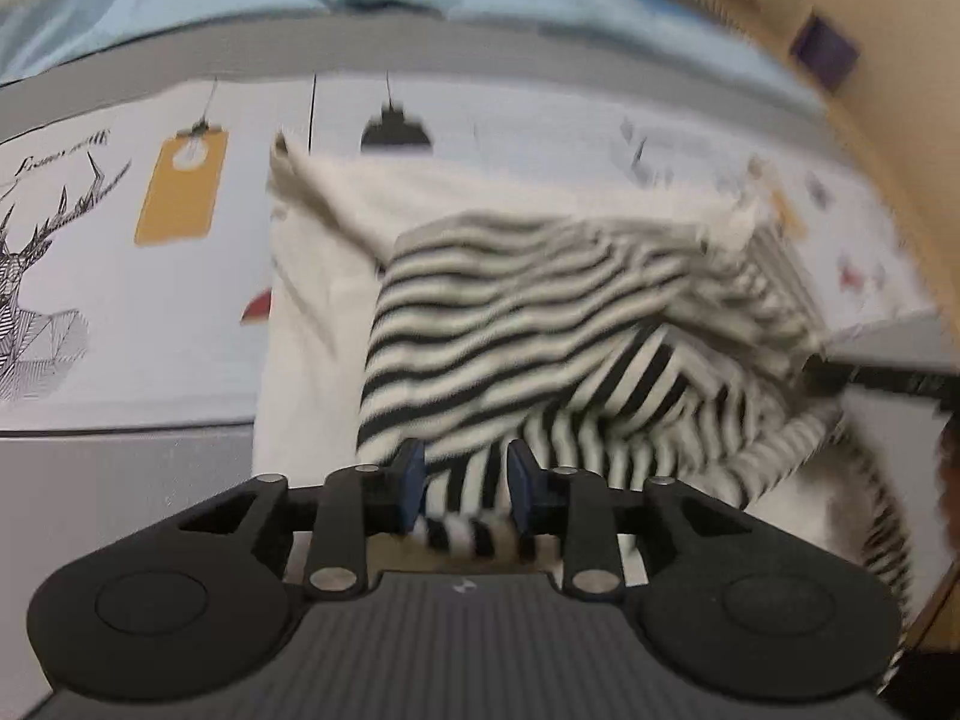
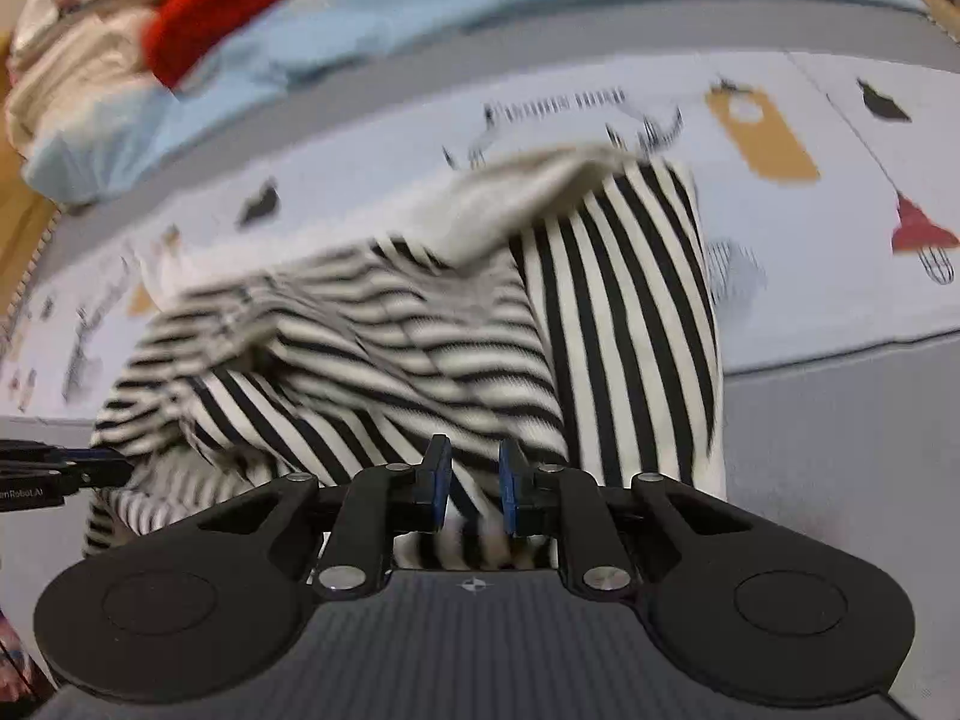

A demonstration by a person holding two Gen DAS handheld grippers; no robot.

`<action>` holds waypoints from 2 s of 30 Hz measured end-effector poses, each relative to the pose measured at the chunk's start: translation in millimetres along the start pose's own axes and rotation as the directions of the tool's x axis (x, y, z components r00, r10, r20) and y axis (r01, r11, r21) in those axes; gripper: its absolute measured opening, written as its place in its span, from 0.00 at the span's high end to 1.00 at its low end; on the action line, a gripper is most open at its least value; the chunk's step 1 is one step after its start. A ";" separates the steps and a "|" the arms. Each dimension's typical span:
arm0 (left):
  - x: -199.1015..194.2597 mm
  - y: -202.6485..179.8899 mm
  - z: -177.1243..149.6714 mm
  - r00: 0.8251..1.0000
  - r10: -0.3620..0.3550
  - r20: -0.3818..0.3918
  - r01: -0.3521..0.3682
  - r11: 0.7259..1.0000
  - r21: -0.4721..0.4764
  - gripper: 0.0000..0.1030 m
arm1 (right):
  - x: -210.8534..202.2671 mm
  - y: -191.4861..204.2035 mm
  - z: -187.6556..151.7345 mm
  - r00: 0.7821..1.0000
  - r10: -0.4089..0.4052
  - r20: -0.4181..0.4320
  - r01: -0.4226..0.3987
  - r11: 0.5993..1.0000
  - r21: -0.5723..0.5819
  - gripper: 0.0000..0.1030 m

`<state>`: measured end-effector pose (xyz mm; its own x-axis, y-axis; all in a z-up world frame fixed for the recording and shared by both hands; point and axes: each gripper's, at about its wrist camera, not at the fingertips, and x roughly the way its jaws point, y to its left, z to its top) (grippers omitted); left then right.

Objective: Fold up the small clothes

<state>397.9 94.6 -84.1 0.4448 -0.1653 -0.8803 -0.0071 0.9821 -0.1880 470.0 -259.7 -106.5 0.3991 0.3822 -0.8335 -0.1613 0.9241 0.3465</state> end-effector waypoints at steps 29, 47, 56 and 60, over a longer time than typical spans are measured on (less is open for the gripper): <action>-129.8 6.0 -63.6 0.955 0.224 0.195 -0.206 0.973 -0.106 0.48 | -136.1 -4.7 -55.2 0.961 -0.086 0.261 0.072 0.995 0.065 0.78; -169.7 44.3 -195.8 0.974 0.118 0.194 -0.075 0.974 -0.214 0.62 | -208.8 -50.4 -219.4 0.955 -0.106 0.277 0.062 0.985 0.163 0.71; -119.8 61.0 -225.5 0.998 0.042 -0.038 -0.054 0.917 -0.396 0.43 | -154.0 -53.1 -247.0 0.990 -0.144 0.009 0.138 0.963 0.232 0.53; -103.3 60.6 -236.0 0.992 0.082 -0.098 -0.116 0.901 -0.417 0.38 | -139.6 -57.2 -250.7 0.987 -0.152 -0.044 0.158 0.955 0.251 0.51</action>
<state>140.1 150.0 -107.4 0.3525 -0.0917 -0.9313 -0.4320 0.8669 -0.2489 197.2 -365.0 -117.9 0.3793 0.2369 -0.8944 0.1354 0.9421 0.3069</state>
